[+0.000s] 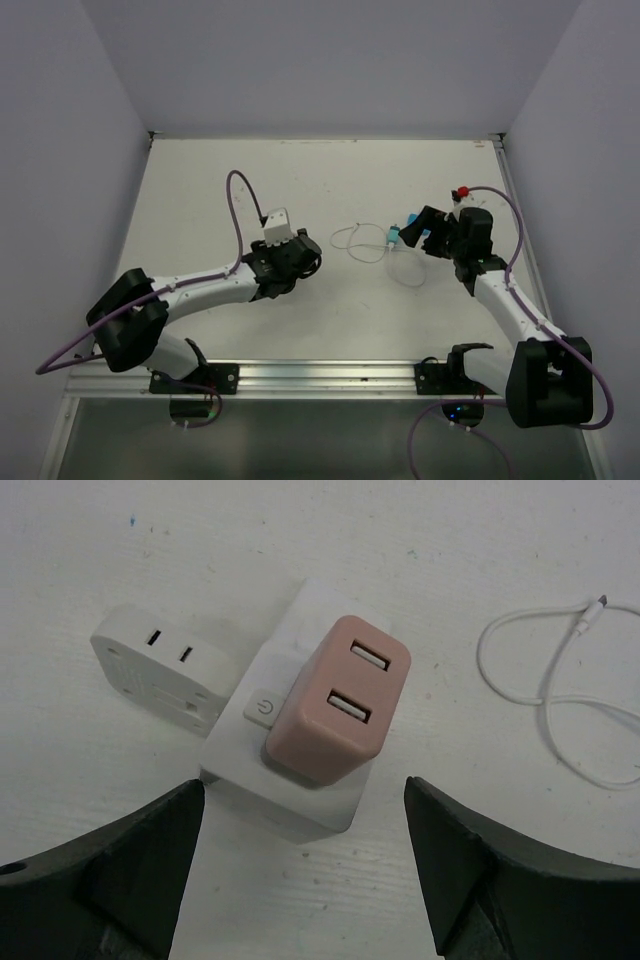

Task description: Pull the plug off the socket

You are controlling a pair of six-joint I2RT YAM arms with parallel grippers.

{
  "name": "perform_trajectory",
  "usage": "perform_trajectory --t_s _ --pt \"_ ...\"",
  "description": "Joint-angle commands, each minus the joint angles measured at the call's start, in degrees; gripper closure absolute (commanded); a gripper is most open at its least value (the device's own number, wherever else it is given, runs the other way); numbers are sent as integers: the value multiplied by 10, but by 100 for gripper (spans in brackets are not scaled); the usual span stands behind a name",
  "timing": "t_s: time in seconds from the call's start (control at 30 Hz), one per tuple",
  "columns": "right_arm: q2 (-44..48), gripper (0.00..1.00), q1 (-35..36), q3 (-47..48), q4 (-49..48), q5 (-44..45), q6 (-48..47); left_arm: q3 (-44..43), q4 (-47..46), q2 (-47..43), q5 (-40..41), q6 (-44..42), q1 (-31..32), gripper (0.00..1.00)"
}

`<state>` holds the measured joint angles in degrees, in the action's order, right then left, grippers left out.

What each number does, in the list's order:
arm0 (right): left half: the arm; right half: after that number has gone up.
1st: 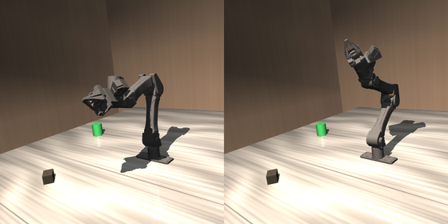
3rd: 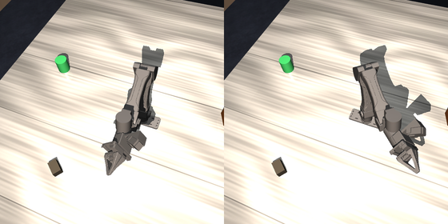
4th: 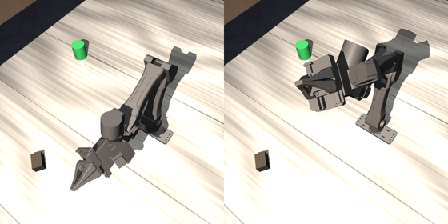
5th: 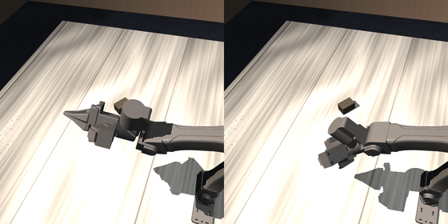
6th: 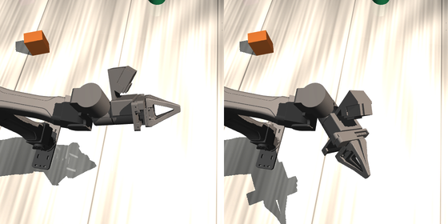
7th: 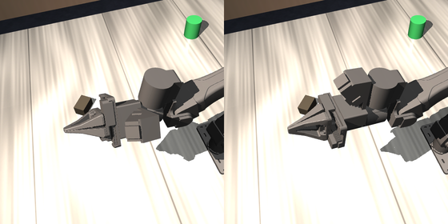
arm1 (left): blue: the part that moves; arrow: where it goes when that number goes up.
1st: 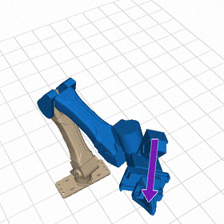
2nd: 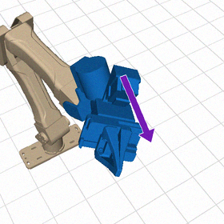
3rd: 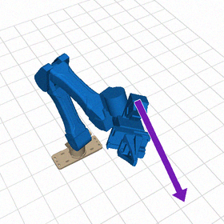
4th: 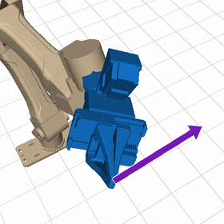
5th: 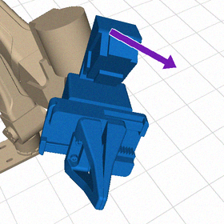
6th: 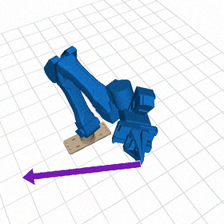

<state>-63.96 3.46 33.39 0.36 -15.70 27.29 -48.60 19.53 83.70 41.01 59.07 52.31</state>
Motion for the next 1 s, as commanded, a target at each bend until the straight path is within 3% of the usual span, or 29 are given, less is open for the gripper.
perform_trajectory --t_s 0.0,0.17,0.3,0.43,0.7,0.97 --pt "13 14 2 1 -24 -14 -10 28 -80 -31 10 -61 -24 16" --pt "9 14 3 3 -25 -22 -11 78 -173 -58 -46 -143 -82 15" --pt "8 14 7 5 -24 -27 -15 104 -257 -80 -89 -236 -95 11" --pt "6 14 11 6 -26 -32 -18 119 -283 -94 -134 -320 -98 7" --pt "1 14 22 8 -34 -48 -28 181 -305 -146 -179 -345 -98 3" --pt "-5 14 38 12 -39 -61 -39 211 -353 -137 -186 -374 -97 4"
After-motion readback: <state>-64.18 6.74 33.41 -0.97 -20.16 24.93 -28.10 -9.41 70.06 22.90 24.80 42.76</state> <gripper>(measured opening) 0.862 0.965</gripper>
